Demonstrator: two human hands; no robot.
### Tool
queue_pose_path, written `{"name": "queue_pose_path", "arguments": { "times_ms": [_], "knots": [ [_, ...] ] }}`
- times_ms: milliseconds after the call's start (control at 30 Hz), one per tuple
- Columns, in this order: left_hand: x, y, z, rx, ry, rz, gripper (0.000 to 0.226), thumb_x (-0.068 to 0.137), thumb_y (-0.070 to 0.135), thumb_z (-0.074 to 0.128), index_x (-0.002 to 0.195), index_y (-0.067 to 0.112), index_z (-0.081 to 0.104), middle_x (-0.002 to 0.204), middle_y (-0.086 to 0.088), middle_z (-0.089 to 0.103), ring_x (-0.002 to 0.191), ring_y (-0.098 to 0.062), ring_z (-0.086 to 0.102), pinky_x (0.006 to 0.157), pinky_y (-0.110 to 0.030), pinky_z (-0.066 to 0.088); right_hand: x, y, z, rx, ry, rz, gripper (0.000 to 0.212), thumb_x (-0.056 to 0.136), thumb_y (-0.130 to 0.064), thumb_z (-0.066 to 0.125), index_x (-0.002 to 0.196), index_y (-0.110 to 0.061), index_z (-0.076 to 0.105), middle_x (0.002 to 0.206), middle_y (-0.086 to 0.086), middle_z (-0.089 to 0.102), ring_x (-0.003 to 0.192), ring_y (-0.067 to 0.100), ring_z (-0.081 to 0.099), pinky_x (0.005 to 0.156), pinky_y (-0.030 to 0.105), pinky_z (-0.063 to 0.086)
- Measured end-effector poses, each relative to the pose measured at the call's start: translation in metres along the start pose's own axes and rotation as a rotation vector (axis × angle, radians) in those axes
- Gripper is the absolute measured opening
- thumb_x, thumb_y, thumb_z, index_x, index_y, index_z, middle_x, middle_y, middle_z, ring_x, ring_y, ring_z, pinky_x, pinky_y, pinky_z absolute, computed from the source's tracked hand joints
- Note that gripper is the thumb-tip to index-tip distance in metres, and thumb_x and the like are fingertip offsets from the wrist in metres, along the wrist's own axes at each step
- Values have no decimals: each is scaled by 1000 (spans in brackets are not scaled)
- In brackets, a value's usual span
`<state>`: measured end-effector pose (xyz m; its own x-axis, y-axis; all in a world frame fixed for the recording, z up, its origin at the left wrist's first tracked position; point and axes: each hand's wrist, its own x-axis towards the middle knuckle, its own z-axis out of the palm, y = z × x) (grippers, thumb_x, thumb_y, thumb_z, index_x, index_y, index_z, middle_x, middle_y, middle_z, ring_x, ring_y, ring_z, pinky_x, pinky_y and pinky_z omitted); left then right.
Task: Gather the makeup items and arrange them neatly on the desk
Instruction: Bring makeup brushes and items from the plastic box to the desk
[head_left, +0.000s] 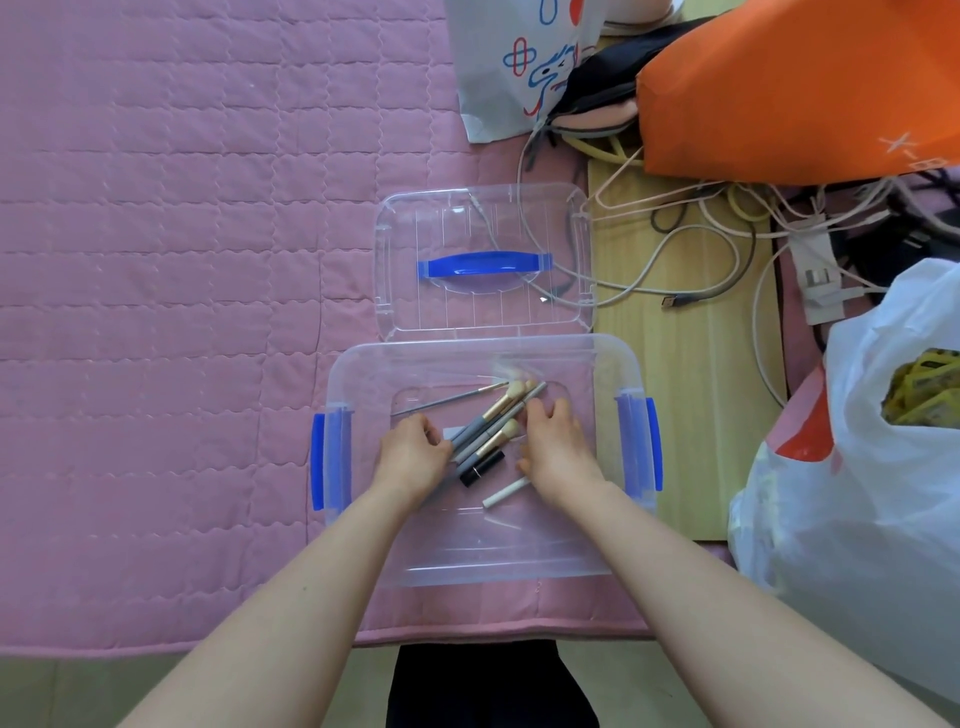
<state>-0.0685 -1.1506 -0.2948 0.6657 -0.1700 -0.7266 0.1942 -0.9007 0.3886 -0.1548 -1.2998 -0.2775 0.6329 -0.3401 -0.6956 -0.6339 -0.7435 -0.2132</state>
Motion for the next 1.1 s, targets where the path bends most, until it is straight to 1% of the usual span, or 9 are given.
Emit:
{"name": "queue_pose_path", "arguments": {
  "times_ms": [100, 267, 400, 467, 600, 733, 867, 967, 1100],
  "knots": [
    [-2, 3, 0, -3, -14, 23, 10, 81, 9, 57, 74, 17, 56, 74, 0, 58, 68, -18, 52, 55, -24, 37, 0, 3, -1, 15, -25, 22, 24, 92, -8, 48, 116, -6, 45, 121, 17, 40, 104, 38, 52, 81, 40, 44],
    [-7, 8, -3, -13, -29, 91, 18, 78, 1, 52, 81, 14, 64, 76, -1, 59, 73, -20, 53, 64, -23, 40, -1, 1, -6, 110, -32, 6, 31, 90, -21, 50, 115, -5, 41, 119, 16, 44, 105, 39, 53, 78, 39, 42],
    [-7, 7, -5, -2, -35, 87, 27, 77, -4, 44, 78, 16, 63, 76, -4, 58, 71, -22, 52, 64, -24, 40, -5, 1, -14, 149, -34, -51, 29, 90, -14, 44, 117, -6, 38, 114, 18, 51, 101, 38, 54, 76, 38, 41],
    [-8, 6, -4, 18, -35, 88, 24, 80, -1, 45, 83, 17, 61, 81, -4, 60, 75, -22, 54, 65, -26, 43, -9, 2, -17, 160, -51, -88, 26, 89, -11, 40, 114, -7, 39, 111, 17, 54, 98, 38, 55, 76, 40, 45],
    [-12, 4, -4, 78, -38, 119, 20, 80, 9, 50, 95, 20, 57, 88, -2, 60, 80, -24, 57, 70, -36, 55, -15, 2, -18, -34, -63, -162, 26, 86, -4, 42, 111, -11, 46, 112, 12, 54, 103, 34, 51, 79, 39, 45],
    [-16, 2, -4, 104, -23, 146, 19, 80, 12, 53, 96, 21, 55, 87, -3, 60, 79, -22, 57, 70, -36, 55, -20, 1, -17, -194, -19, -226, 31, 83, -5, 48, 113, -11, 49, 113, 11, 54, 108, 32, 47, 85, 39, 42],
    [-18, 2, -3, 109, -18, 212, 18, 78, 8, 52, 93, 18, 55, 80, 0, 58, 80, -23, 56, 68, -34, 50, -27, 1, -13, -237, 28, -284, 37, 82, -3, 46, 119, -8, 46, 113, 11, 52, 105, 31, 51, 79, 38, 42],
    [-18, 4, -5, 229, 52, 250, 12, 79, 10, 50, 87, 18, 55, 86, -2, 58, 78, -24, 54, 61, -30, 42, -28, -2, -9, -259, 38, -363, 32, 85, -1, 41, 115, -8, 48, 115, 10, 49, 103, 30, 49, 72, 36, 38],
    [-17, 10, -4, 356, 84, 306, 15, 82, 13, 49, 92, 19, 58, 95, 1, 60, 88, -27, 57, 68, -34, 49, -24, -7, -6, -330, -7, -468, 28, 87, 0, 41, 113, -7, 47, 121, 14, 42, 105, 31, 47, 68, 35, 30]
  ]
}}
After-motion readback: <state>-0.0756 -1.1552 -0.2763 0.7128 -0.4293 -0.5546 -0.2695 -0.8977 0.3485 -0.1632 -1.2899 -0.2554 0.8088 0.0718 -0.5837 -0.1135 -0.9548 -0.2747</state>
